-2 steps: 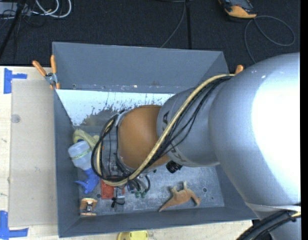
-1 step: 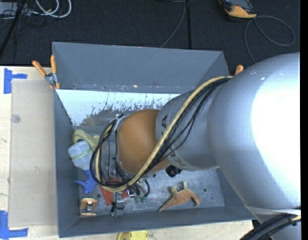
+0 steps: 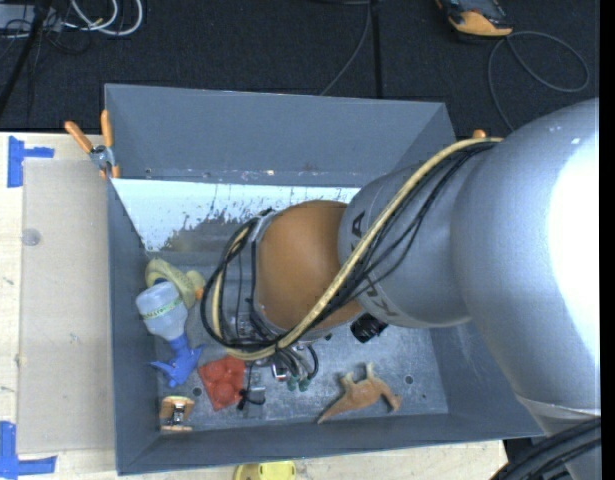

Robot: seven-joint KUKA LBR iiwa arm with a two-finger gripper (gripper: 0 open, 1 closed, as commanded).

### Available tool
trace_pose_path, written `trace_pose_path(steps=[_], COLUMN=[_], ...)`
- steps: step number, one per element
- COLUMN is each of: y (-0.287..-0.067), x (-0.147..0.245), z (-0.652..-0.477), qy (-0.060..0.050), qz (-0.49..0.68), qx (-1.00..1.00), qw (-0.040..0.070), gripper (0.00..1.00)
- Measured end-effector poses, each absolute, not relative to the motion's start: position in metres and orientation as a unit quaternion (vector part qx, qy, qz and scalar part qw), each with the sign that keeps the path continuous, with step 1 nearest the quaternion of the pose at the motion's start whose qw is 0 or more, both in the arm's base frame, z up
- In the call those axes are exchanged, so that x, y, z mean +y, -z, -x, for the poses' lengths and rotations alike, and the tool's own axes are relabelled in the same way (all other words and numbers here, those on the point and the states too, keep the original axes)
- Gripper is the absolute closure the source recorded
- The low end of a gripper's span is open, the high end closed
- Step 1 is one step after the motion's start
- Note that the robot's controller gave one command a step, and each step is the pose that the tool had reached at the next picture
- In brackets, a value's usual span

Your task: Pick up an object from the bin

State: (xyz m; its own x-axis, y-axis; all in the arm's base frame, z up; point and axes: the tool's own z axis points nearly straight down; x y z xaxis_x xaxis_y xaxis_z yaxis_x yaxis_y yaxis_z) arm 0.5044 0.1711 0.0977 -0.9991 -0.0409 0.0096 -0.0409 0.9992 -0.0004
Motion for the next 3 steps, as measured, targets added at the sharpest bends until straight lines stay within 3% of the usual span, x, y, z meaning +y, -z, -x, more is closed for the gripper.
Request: trace_pose_path(steps=[1,2,3], y=[-0.0752,-0.0691,-0.0691], x=[0.1721,0.1814,0.1814], z=[-0.4983,-0.5057,-0.5057], qy=[-0.001,0.000,0.000], qz=[-0.023,-0.065,-0.065], qx=[-1.000,-0.998,-0.998], qw=[0.007,0.006,0.006], gripper=[0.00,1.00,1.00])
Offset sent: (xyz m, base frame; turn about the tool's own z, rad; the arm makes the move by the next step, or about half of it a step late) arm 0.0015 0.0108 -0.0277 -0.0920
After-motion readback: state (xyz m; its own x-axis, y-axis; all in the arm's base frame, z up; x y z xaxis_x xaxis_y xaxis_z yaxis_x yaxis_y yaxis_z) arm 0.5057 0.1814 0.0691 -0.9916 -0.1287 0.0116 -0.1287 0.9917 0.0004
